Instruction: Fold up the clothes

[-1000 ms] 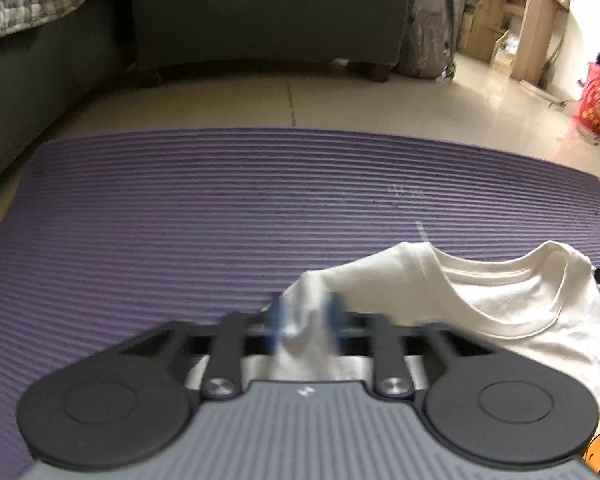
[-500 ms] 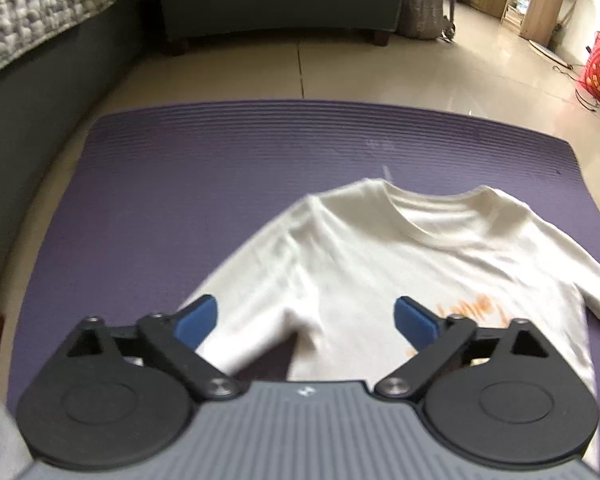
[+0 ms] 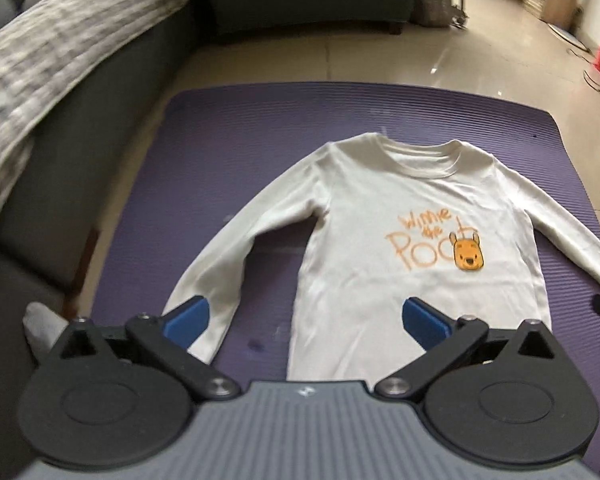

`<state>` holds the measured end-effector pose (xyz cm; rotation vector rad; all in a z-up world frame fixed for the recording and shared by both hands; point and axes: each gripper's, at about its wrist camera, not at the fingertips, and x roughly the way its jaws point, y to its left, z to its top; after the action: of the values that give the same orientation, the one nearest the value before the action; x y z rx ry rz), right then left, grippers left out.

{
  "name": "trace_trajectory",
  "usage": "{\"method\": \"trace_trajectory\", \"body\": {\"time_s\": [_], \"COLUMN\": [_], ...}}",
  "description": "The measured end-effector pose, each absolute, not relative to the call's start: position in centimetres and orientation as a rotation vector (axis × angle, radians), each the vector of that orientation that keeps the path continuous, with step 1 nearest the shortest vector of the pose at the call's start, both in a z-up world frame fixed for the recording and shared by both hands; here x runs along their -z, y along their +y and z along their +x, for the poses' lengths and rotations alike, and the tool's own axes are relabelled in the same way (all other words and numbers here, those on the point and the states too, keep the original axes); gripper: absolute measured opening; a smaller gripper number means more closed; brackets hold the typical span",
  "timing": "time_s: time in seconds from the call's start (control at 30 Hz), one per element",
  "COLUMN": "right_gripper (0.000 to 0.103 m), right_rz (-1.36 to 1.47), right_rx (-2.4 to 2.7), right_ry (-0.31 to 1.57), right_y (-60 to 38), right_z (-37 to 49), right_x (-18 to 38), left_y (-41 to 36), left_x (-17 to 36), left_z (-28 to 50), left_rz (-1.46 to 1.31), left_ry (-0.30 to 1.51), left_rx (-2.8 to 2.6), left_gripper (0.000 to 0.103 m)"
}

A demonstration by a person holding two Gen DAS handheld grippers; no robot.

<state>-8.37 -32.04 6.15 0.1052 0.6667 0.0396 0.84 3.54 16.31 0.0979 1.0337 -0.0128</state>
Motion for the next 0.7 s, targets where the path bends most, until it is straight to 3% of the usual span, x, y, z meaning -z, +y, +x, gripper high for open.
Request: {"method": "trace_trajectory", "body": {"time_s": [0.3, 0.7], "right_gripper": [0.08, 0.08], "right_rz": [0.024, -0.101], "right_rx": [-0.104, -0.227], "right_ry": [0.744, 0.762], "right_y": [-30.4, -24.9], "right_z": [-9.3, -8.0], "right_x": [-3.2, -0.5], "left_y": [6.8, 14.9], "left_x": [-18.0, -5.9], "left_z": [-1.3, 3.2], "left_rz": [0.191, 0.209], "left_ry": [1.013, 1.187], "left_rx": [-0.026, -0.016], "left_gripper": [0.103, 0.103]}}
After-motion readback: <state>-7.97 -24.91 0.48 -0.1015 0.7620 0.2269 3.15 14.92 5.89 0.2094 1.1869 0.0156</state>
